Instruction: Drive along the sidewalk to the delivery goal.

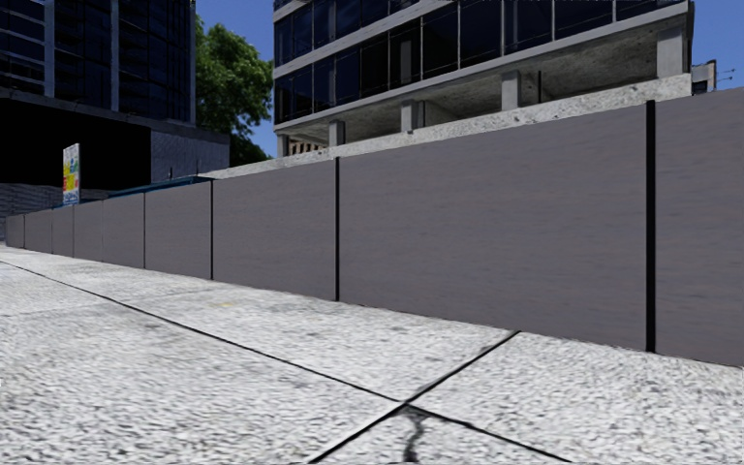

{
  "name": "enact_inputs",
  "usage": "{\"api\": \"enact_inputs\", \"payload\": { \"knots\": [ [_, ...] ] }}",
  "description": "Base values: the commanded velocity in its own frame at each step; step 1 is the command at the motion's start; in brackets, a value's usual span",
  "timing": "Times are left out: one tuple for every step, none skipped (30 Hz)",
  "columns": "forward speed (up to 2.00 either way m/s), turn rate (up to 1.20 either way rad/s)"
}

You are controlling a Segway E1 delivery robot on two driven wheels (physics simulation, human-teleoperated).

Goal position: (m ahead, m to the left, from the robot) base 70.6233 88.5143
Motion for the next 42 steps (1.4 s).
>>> {"api": "enact_inputs", "payload": {
  "knots": [
    [1.60,0.56],
    [1.60,0.56],
    [1.61,0.56],
    [1.61,0.56],
    [1.62,0.56],
    [1.62,0.56],
    [1.62,0.56],
    [1.63,0.56],
    [1.63,0.56],
    [1.63,0.56],
    [1.63,0.56],
    [1.63,0.56],
    [1.63,0.56],
    [1.64,0.56],
    [1.64,0.56],
    [1.64,0.56],
    [1.64,0.56],
    [1.64,0.56],
    [1.64,0.56],
    [1.64,0.56],
    [1.65,0.56],
    [1.66,0.56],
    [1.66,0.56],
    [1.67,0.56],
    [1.68,0.56],
    [1.69,0.56],
    [1.70,0.56],
    [1.70,0.56],
    [1.70,0.56],
    [1.71,0.56],
    [1.71,0.56],
    [1.71,0.56],
    [1.71,0.56],
    [1.71,0.56],
    [1.71,0.56],
    [1.71,0.56],
    [1.71,0.56],
    [1.71,0.56],
    [1.71,0.56],
    [1.71,0.56],
    [1.71,0.56],
    [1.71,0.56]
  ]
}}
